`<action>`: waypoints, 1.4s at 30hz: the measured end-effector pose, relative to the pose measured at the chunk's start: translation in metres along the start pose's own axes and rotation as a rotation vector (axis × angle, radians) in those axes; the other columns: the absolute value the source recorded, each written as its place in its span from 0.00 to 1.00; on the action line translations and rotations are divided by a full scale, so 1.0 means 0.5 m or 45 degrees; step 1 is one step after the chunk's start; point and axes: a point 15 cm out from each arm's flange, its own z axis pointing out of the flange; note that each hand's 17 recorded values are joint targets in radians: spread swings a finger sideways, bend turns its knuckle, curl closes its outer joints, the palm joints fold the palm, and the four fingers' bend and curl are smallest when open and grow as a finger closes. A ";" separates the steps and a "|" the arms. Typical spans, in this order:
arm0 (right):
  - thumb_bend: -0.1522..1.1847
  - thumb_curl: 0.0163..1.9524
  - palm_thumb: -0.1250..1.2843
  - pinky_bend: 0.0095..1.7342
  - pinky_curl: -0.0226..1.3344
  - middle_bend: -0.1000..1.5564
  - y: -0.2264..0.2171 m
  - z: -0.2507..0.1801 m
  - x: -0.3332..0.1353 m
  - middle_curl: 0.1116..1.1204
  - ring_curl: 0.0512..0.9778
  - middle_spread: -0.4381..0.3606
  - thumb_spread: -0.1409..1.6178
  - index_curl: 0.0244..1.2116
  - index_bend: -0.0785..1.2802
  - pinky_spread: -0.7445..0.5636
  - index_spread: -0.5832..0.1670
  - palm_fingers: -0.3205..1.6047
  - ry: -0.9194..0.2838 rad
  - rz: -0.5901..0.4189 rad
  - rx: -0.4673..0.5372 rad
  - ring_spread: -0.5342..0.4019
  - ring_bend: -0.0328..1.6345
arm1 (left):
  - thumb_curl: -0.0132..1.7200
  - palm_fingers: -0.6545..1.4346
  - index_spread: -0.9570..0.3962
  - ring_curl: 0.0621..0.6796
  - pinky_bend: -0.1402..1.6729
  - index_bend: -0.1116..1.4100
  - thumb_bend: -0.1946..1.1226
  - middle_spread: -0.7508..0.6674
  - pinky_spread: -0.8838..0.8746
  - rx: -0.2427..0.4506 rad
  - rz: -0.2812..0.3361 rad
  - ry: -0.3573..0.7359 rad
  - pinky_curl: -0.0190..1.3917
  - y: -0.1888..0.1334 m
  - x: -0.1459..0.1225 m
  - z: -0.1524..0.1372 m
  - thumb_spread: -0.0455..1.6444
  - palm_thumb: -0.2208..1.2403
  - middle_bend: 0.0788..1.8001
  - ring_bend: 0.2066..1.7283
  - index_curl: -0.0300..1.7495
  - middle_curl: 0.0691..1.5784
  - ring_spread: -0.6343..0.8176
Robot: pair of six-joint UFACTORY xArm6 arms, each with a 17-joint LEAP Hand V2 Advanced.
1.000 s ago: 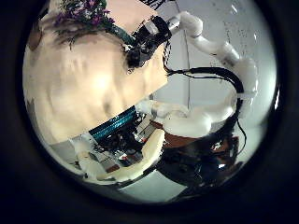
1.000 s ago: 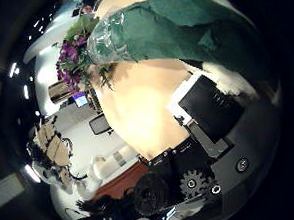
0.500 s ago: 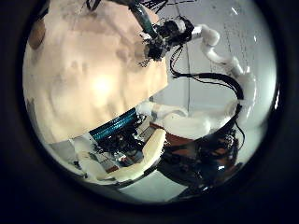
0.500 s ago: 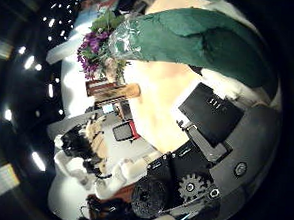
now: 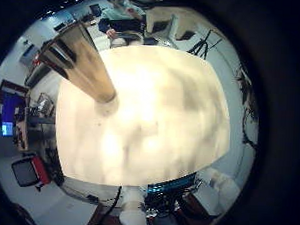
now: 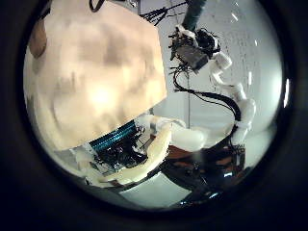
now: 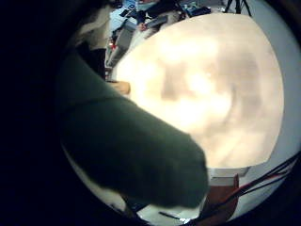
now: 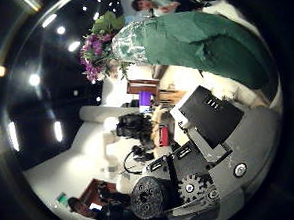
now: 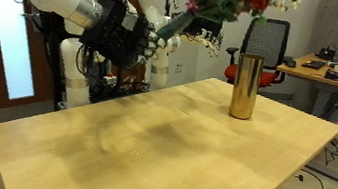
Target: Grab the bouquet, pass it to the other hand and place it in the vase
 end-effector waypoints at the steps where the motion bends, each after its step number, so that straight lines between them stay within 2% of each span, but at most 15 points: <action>1: 0.10 0.47 0.95 0.69 0.70 0.89 0.003 0.000 -0.015 0.63 0.70 0.41 0.32 0.72 0.89 0.42 0.50 0.74 -0.044 -0.020 -0.002 0.35 0.86 | 0.18 0.37 0.88 0.27 0.18 0.19 0.12 0.84 0.81 0.003 0.002 0.016 0.20 -0.003 0.005 -0.002 0.53 0.32 0.07 0.12 0.22 0.16 0.84; 5: 0.10 0.48 0.95 0.68 0.72 0.89 0.006 -0.001 -0.057 0.63 0.71 0.41 0.30 0.72 0.89 0.41 0.50 0.74 -0.183 -0.128 0.007 0.35 0.86 | 0.18 0.38 0.87 0.27 0.18 0.19 0.12 0.83 0.80 0.040 0.000 0.110 0.20 -0.020 0.024 -0.023 0.53 0.30 0.07 0.12 0.22 0.16 0.82; 11: 0.10 0.48 0.94 0.66 0.75 0.90 0.007 0.006 -0.055 0.63 0.71 0.41 0.27 0.72 0.89 0.41 0.50 0.75 -0.259 -0.212 0.007 0.36 0.86 | 0.18 0.39 0.87 0.28 0.18 0.19 0.12 0.80 0.79 0.133 0.011 0.259 0.19 -0.044 0.049 -0.066 0.53 0.29 0.09 0.14 0.22 0.17 0.81; 17: 0.10 0.49 0.94 0.64 0.78 0.90 0.031 0.055 -0.025 0.62 0.71 0.41 0.24 0.72 0.89 0.40 0.50 0.75 -0.404 -0.249 -0.103 0.36 0.87 | 0.18 0.39 0.87 0.27 0.18 0.19 0.12 0.77 0.78 0.178 0.030 0.394 0.19 -0.060 0.080 -0.087 0.51 0.26 0.10 0.15 0.21 0.18 0.79; 19: 0.10 0.49 0.93 0.63 0.79 0.90 0.040 0.066 -0.025 0.62 0.71 0.41 0.24 0.72 0.90 0.40 0.50 0.75 -0.448 -0.264 -0.138 0.36 0.87 | 0.19 0.40 0.87 0.27 0.18 0.19 0.12 0.77 0.78 0.175 0.032 0.462 0.19 -0.069 0.093 -0.091 0.51 0.25 0.10 0.16 0.21 0.18 0.79; 22: 0.10 0.49 0.93 0.63 0.80 0.90 0.046 0.078 -0.019 0.62 0.70 0.41 0.23 0.72 0.90 0.40 0.50 0.75 -0.487 -0.263 -0.167 0.36 0.86 | 0.19 0.40 0.87 0.27 0.18 0.18 0.12 0.77 0.77 0.110 0.057 0.560 0.20 -0.064 0.118 -0.094 0.50 0.25 0.11 0.16 0.21 0.18 0.78; 25: 0.10 0.49 0.92 0.62 0.81 0.90 0.056 0.102 -0.029 0.62 0.70 0.41 0.22 0.72 0.90 0.39 0.51 0.75 -0.506 -0.282 -0.211 0.36 0.86 | 0.19 0.39 0.88 0.27 0.18 0.18 0.12 0.78 0.78 0.082 0.079 0.671 0.20 -0.066 0.141 -0.106 0.50 0.25 0.10 0.17 0.20 0.18 0.78; 31: 0.10 0.49 0.92 0.62 0.82 0.90 0.077 0.157 -0.058 0.62 0.70 0.41 0.22 0.72 0.90 0.39 0.51 0.75 -0.536 -0.312 -0.316 0.36 0.87 | 0.19 0.37 0.90 0.27 0.19 0.17 0.12 0.81 0.78 0.013 0.119 0.816 0.21 -0.065 0.167 -0.115 0.49 0.25 0.09 0.19 0.19 0.17 0.79; 42: 0.10 0.49 0.92 0.61 0.84 0.90 0.116 0.245 -0.095 0.62 0.71 0.41 0.21 0.71 0.90 0.37 0.51 0.75 -0.560 -0.334 -0.484 0.37 0.86 | 0.20 0.36 0.91 0.27 0.20 0.18 0.12 0.83 0.79 0.079 0.152 1.014 0.23 -0.089 0.204 -0.136 0.48 0.27 0.10 0.21 0.17 0.18 0.79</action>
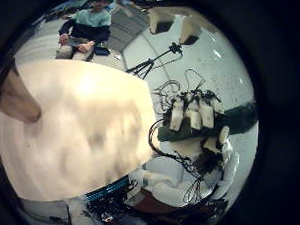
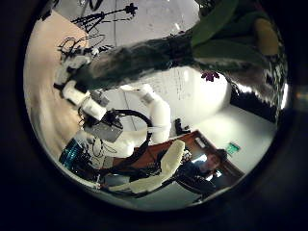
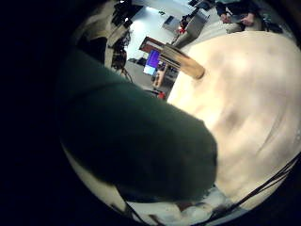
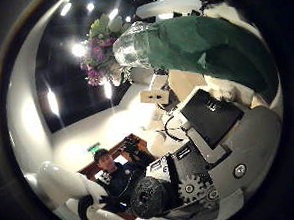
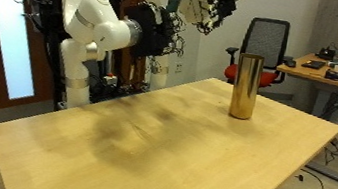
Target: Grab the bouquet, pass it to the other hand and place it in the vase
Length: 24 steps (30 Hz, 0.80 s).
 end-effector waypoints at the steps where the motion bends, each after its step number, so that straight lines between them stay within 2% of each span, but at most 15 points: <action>1: 0.10 0.49 0.92 0.60 0.84 0.90 -0.001 0.010 0.005 0.62 0.71 0.41 0.21 0.71 0.90 0.37 0.51 0.75 -0.006 0.005 -0.014 0.37 0.86 | 0.20 0.36 0.91 0.26 0.19 0.18 0.12 0.82 0.79 0.003 0.003 0.013 0.23 -0.001 0.004 0.001 0.48 0.28 0.10 0.21 0.17 0.18 0.79; 9: 0.10 0.49 0.92 0.60 0.84 0.90 -0.007 0.061 0.038 0.62 0.71 0.41 0.21 0.71 0.90 0.37 0.51 0.75 -0.021 0.036 -0.072 0.37 0.86 | 0.20 0.41 0.89 0.25 0.18 0.18 0.12 0.75 0.78 0.008 0.005 0.080 0.23 -0.002 0.019 0.011 0.49 0.30 0.15 0.22 0.17 0.19 0.77; 10: 0.10 0.49 0.92 0.60 0.84 0.90 -0.009 0.064 0.043 0.62 0.71 0.41 0.21 0.71 0.90 0.36 0.51 0.75 -0.013 0.037 -0.071 0.37 0.86 | 0.20 0.44 0.89 0.25 0.18 0.18 0.12 0.72 0.77 0.007 0.001 0.082 0.22 -0.001 0.017 0.011 0.49 0.30 0.18 0.23 0.18 0.20 0.75; 12: 0.10 0.49 0.92 0.60 0.85 0.90 -0.016 0.067 0.055 0.62 0.71 0.41 0.21 0.71 0.91 0.36 0.51 0.75 0.014 0.037 -0.058 0.37 0.87 | 0.20 0.51 0.86 0.24 0.18 0.19 0.12 0.59 0.72 0.001 -0.009 0.089 0.21 0.002 0.014 0.014 0.49 0.32 0.29 0.24 0.18 0.24 0.67; 13: 0.10 0.49 0.92 0.60 0.85 0.90 -0.021 0.068 0.062 0.62 0.71 0.41 0.21 0.71 0.91 0.36 0.51 0.75 0.031 0.038 -0.050 0.37 0.87 | 0.20 0.51 0.86 0.24 0.18 0.19 0.12 0.58 0.72 0.000 -0.009 0.090 0.21 0.003 0.016 0.014 0.49 0.32 0.29 0.24 0.18 0.24 0.66; 15: 0.10 0.49 0.92 0.60 0.85 0.90 -0.026 0.066 0.074 0.62 0.71 0.41 0.21 0.71 0.91 0.36 0.51 0.75 0.054 0.041 -0.033 0.37 0.86 | 0.20 0.55 0.83 0.25 0.18 0.19 0.13 0.50 0.66 -0.004 -0.023 0.095 0.21 0.005 0.015 0.016 0.50 0.33 0.35 0.27 0.19 0.28 0.58; 16: 0.10 0.49 0.92 0.60 0.85 0.90 -0.027 0.066 0.076 0.62 0.71 0.41 0.21 0.71 0.91 0.36 0.51 0.75 0.057 0.041 -0.030 0.36 0.86 | 0.20 0.67 0.79 0.24 0.25 0.17 0.13 0.42 0.55 -0.004 -0.031 0.098 0.21 0.005 0.014 0.016 0.50 0.36 0.40 0.31 0.18 0.29 0.46; 19: 0.10 0.49 0.92 0.61 0.85 0.90 -0.030 0.067 0.075 0.63 0.72 0.41 0.22 0.72 0.91 0.36 0.51 0.74 0.050 0.041 -0.017 0.35 0.85 | 0.21 0.81 0.68 0.37 0.49 0.16 0.14 0.28 0.26 0.000 -0.052 0.130 0.31 0.005 0.015 0.019 0.54 0.46 0.43 0.44 0.17 0.34 0.19; 21: 0.10 0.49 0.90 0.61 0.85 0.90 -0.032 0.066 0.077 0.63 0.72 0.41 0.24 0.72 0.91 0.36 0.50 0.74 0.053 0.041 -0.010 0.35 0.85 | 0.21 0.86 0.63 0.44 0.56 0.18 0.14 0.24 0.19 0.018 -0.054 0.165 0.34 0.000 0.021 0.019 0.55 0.50 0.45 0.49 0.17 0.36 0.13; 22: 0.09 0.48 0.88 0.62 0.85 0.90 -0.035 0.064 0.081 0.62 0.72 0.41 0.27 0.72 0.91 0.36 0.50 0.75 0.063 0.040 -0.003 0.35 0.84 | 0.22 0.91 0.58 0.51 0.61 0.19 0.16 0.22 0.16 0.031 -0.053 0.186 0.36 -0.004 0.026 0.017 0.56 0.56 0.45 0.56 0.17 0.38 0.10; 24: 0.09 0.48 0.85 0.63 0.85 0.89 -0.040 0.056 0.085 0.62 0.72 0.41 0.32 0.72 0.91 0.36 0.50 0.74 0.088 0.033 0.018 0.35 0.84 | 0.23 0.92 0.49 0.61 0.67 0.26 0.16 0.19 0.14 0.055 -0.047 0.221 0.39 -0.010 0.034 0.012 0.57 0.64 0.48 0.64 0.20 0.41 0.10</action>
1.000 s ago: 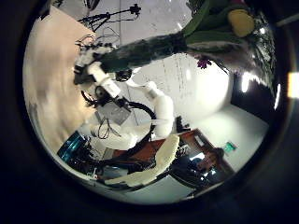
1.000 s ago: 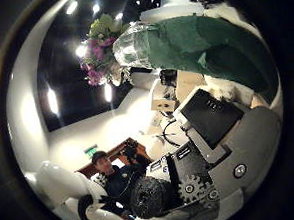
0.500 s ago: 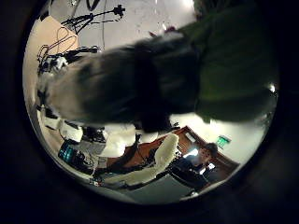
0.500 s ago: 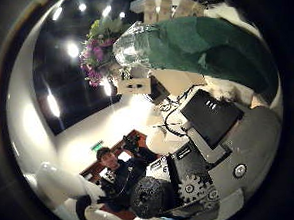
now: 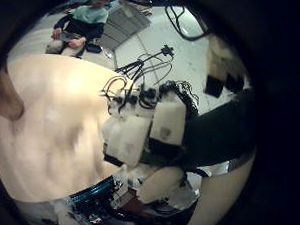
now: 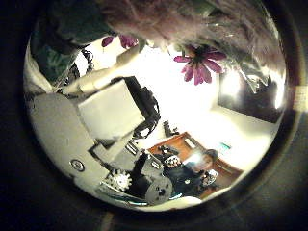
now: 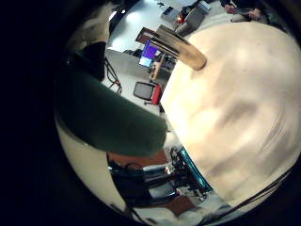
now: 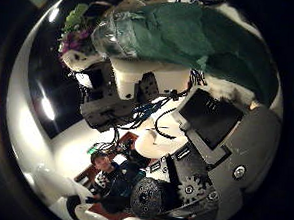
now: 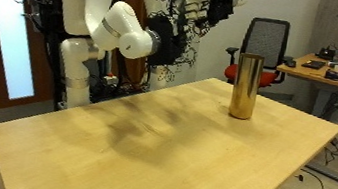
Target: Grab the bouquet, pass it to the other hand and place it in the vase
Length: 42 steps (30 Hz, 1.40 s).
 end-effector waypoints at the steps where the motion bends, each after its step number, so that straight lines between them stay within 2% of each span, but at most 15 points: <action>1: 0.09 0.48 0.83 0.63 0.85 0.89 -0.001 -0.001 0.001 0.62 0.72 0.41 0.35 0.72 0.91 0.36 0.50 0.74 0.005 0.000 0.004 0.35 0.83 | 0.24 0.92 0.45 0.64 0.68 0.30 0.15 0.18 0.14 0.012 0.006 0.014 0.40 -0.003 0.005 -0.002 0.57 0.66 0.50 0.66 0.22 0.42 0.10; 2: 0.09 0.47 0.82 0.63 0.84 0.88 -0.004 -0.003 0.005 0.62 0.72 0.41 0.38 0.72 0.90 0.36 0.50 0.74 0.017 -0.004 0.012 0.34 0.83 | 0.24 0.92 0.43 0.65 0.69 0.32 0.15 0.18 0.14 0.021 0.018 0.022 0.40 -0.005 0.009 -0.003 0.56 0.68 0.50 0.68 0.23 0.43 0.10; 4: 0.08 0.42 0.76 0.62 0.79 0.83 -0.007 -0.007 0.010 0.60 0.70 0.39 0.49 0.69 0.82 0.33 0.50 0.72 0.029 -0.004 0.022 0.34 0.82 | 0.28 0.90 0.36 0.71 0.73 0.40 0.15 0.17 0.16 0.030 0.037 0.019 0.42 -0.006 0.011 -0.007 0.51 0.77 0.54 0.73 0.28 0.47 0.12; 7: 0.08 0.39 0.72 0.60 0.73 0.78 -0.010 -0.020 0.017 0.58 0.67 0.39 0.52 0.67 0.72 0.30 0.47 0.69 0.042 0.000 0.046 0.33 0.80 | 0.32 0.86 0.32 0.76 0.75 0.46 0.14 0.16 0.17 0.043 0.069 0.002 0.45 -0.005 0.015 -0.012 0.43 0.82 0.58 0.77 0.34 0.50 0.13; 8: 0.08 0.36 0.70 0.59 0.71 0.73 -0.010 -0.030 0.021 0.57 0.65 0.37 0.53 0.66 0.61 0.25 0.45 0.55 0.043 0.007 0.059 0.31 0.78 | 0.33 0.85 0.30 0.77 0.76 0.46 0.13 0.16 0.18 0.057 0.087 -0.004 0.45 -0.007 0.018 -0.016 0.41 0.82 0.59 0.78 0.35 0.51 0.13; 10: 0.09 0.34 0.70 0.58 0.67 0.65 -0.010 -0.045 0.027 0.53 0.63 0.35 0.56 0.60 0.42 0.20 0.42 0.39 0.052 0.013 0.079 0.28 0.78 | 0.36 0.84 0.28 0.79 0.78 0.48 0.14 0.16 0.19 0.083 0.115 -0.016 0.47 -0.012 0.023 -0.022 0.36 0.85 0.61 0.79 0.40 0.53 0.14; 12: 0.10 0.33 0.70 0.56 0.64 0.61 -0.009 -0.048 0.029 0.51 0.60 0.35 0.58 0.56 0.37 0.18 0.41 0.35 0.055 0.014 0.080 0.28 0.76 | 0.38 0.83 0.26 0.81 0.79 0.49 0.13 0.17 0.20 0.101 0.140 -0.030 0.49 -0.015 0.028 -0.025 0.33 0.85 0.62 0.81 0.44 0.54 0.14; 13: 0.09 0.32 0.69 0.53 0.62 0.55 -0.009 -0.050 0.030 0.47 0.56 0.37 0.60 0.52 0.33 0.21 0.40 0.26 0.055 0.017 0.082 0.29 0.71 | 0.39 0.82 0.26 0.81 0.79 0.49 0.13 0.17 0.20 0.115 0.155 -0.040 0.49 -0.018 0.030 -0.028 0.33 0.86 0.62 0.81 0.45 0.54 0.14; 14: 0.09 0.31 0.68 0.46 0.61 0.46 -0.009 -0.050 0.031 0.42 0.52 0.44 0.61 0.50 0.33 0.32 0.37 0.12 0.053 0.019 0.084 0.36 0.63 | 0.40 0.82 0.25 0.82 0.79 0.49 0.13 0.17 0.20 0.130 0.168 -0.050 0.50 -0.021 0.032 -0.033 0.32 0.86 0.63 0.81 0.47 0.55 0.15; 16: 0.09 0.29 0.66 0.38 0.53 0.33 -0.010 -0.050 0.031 0.31 0.38 0.52 0.62 0.40 0.25 0.54 0.30 0.09 0.050 0.016 0.087 0.51 0.47 | 0.42 0.82 0.23 0.83 0.80 0.48 0.13 0.17 0.21 0.152 0.199 -0.069 0.52 -0.024 0.040 -0.041 0.30 0.85 0.63 0.82 0.51 0.55 0.15; 21: 0.09 0.26 0.62 0.28 0.41 0.21 -0.011 -0.067 0.042 0.23 0.25 0.59 0.62 0.29 0.15 0.76 0.23 0.09 0.049 0.027 0.112 0.68 0.30 | 0.44 0.81 0.21 0.85 0.79 0.46 0.13 0.18 0.21 0.208 0.258 -0.117 0.54 -0.035 0.071 -0.074 0.28 0.86 0.64 0.83 0.58 0.56 0.16; 30: 0.09 0.22 0.59 0.24 0.32 0.15 -0.009 -0.111 0.053 0.16 0.22 0.63 0.63 0.15 0.14 0.82 0.19 0.10 0.059 0.039 0.171 0.73 0.24 | 0.47 0.81 0.18 0.85 0.77 0.39 0.13 0.19 0.21 0.356 0.323 -0.206 0.58 -0.055 0.109 -0.172 0.27 0.86 0.64 0.83 0.68 0.56 0.16; 34: 0.09 0.21 0.59 0.24 0.30 0.15 -0.008 -0.120 0.055 0.13 0.22 0.63 0.63 0.12 0.15 0.82 0.18 0.11 0.061 0.040 0.183 0.74 0.23 | 0.49 0.82 0.17 0.86 0.75 0.37 0.13 0.19 0.21 0.437 0.381 -0.259 0.59 -0.062 0.137 -0.229 0.26 0.86 0.64 0.83 0.72 0.56 0.16; 37: 0.09 0.21 0.59 0.25 0.29 0.15 -0.008 -0.119 0.056 0.12 0.22 0.63 0.63 0.11 0.15 0.83 0.17 0.11 0.060 0.038 0.181 0.75 0.22 | 0.49 0.82 0.16 0.86 0.74 0.36 0.13 0.19 0.20 0.468 0.404 -0.284 0.60 -0.065 0.152 -0.258 0.26 0.86 0.64 0.83 0.73 0.56 0.16; 42: 0.09 0.21 0.59 0.25 0.28 0.16 -0.010 -0.117 0.057 0.11 0.22 0.63 0.63 0.11 0.15 0.83 0.17 0.11 0.062 0.037 0.182 0.75 0.22 | 0.49 0.82 0.16 0.86 0.73 0.34 0.13 0.19 0.19 0.577 0.440 -0.294 0.62 -0.073 0.177 -0.322 0.26 0.86 0.63 0.83 0.75 0.56 0.16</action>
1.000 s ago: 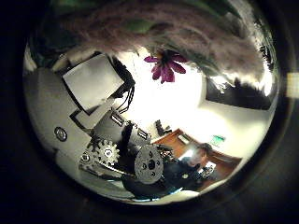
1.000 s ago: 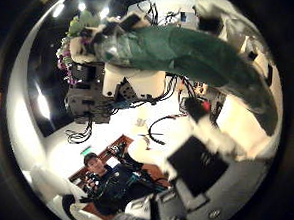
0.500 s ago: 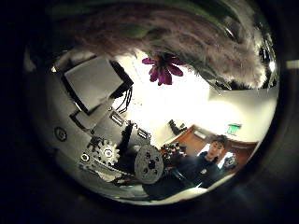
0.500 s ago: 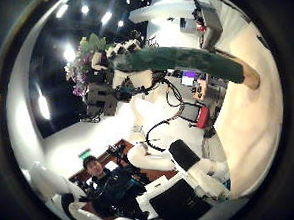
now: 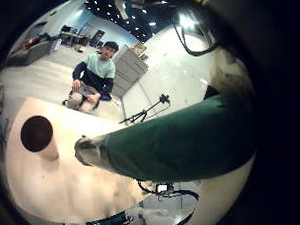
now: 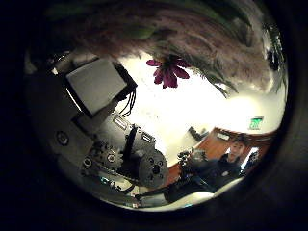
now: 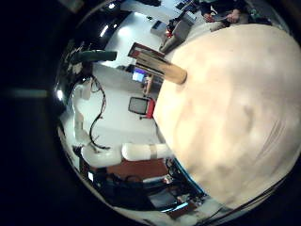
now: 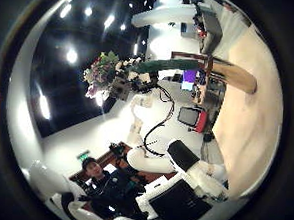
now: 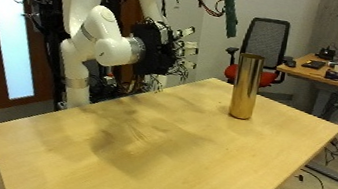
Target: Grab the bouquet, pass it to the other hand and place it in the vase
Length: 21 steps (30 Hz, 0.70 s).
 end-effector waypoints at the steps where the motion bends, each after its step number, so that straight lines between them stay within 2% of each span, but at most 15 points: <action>1: 0.09 0.21 0.59 0.25 0.28 0.16 0.000 0.001 0.002 0.11 0.22 0.63 0.63 0.11 0.16 0.83 0.16 0.12 0.000 0.002 0.001 0.76 0.21 | 0.50 0.82 0.16 0.86 0.73 0.34 0.13 0.19 0.19 0.020 0.002 0.002 0.62 -0.006 -0.003 -0.009 0.26 0.86 0.63 0.83 0.76 0.56 0.16; 7: 0.10 0.21 0.60 0.24 0.27 0.16 0.000 0.002 0.003 0.11 0.22 0.60 0.63 0.12 0.17 0.83 0.14 0.12 0.000 0.000 0.000 0.75 0.20 | 0.50 0.82 0.16 0.86 0.71 0.33 0.13 0.19 0.19 0.107 -0.018 -0.017 0.65 -0.031 -0.047 -0.056 0.26 0.86 0.63 0.82 0.77 0.56 0.16; 12: 0.09 0.21 0.60 0.23 0.26 0.15 -0.009 0.006 0.000 0.10 0.22 0.60 0.63 0.15 0.18 0.83 0.15 0.13 -0.023 -0.016 0.023 0.74 0.20 | 0.50 0.82 0.16 0.86 0.70 0.32 0.13 0.18 0.18 0.164 -0.064 -0.036 0.67 -0.036 -0.087 -0.087 0.25 0.86 0.63 0.82 0.78 0.56 0.16; 15: 0.09 0.21 0.61 0.23 0.26 0.16 0.006 0.018 0.011 0.10 0.22 0.60 0.63 0.16 0.18 0.83 0.15 0.14 -0.047 0.019 0.026 0.74 0.20 | 0.50 0.83 0.16 0.86 0.70 0.32 0.13 0.18 0.18 0.221 -0.064 -0.076 0.68 -0.046 -0.114 -0.111 0.25 0.86 0.63 0.82 0.78 0.56 0.16; 21: 0.09 0.21 0.61 0.23 0.26 0.16 0.015 0.023 0.014 0.10 0.22 0.60 0.63 0.18 0.18 0.83 0.14 0.14 -0.059 0.035 0.030 0.74 0.19 | 0.51 0.83 0.17 0.86 0.69 0.31 0.13 0.18 0.17 0.246 -0.124 -0.052 0.69 -0.043 -0.162 -0.117 0.25 0.86 0.63 0.82 0.79 0.57 0.16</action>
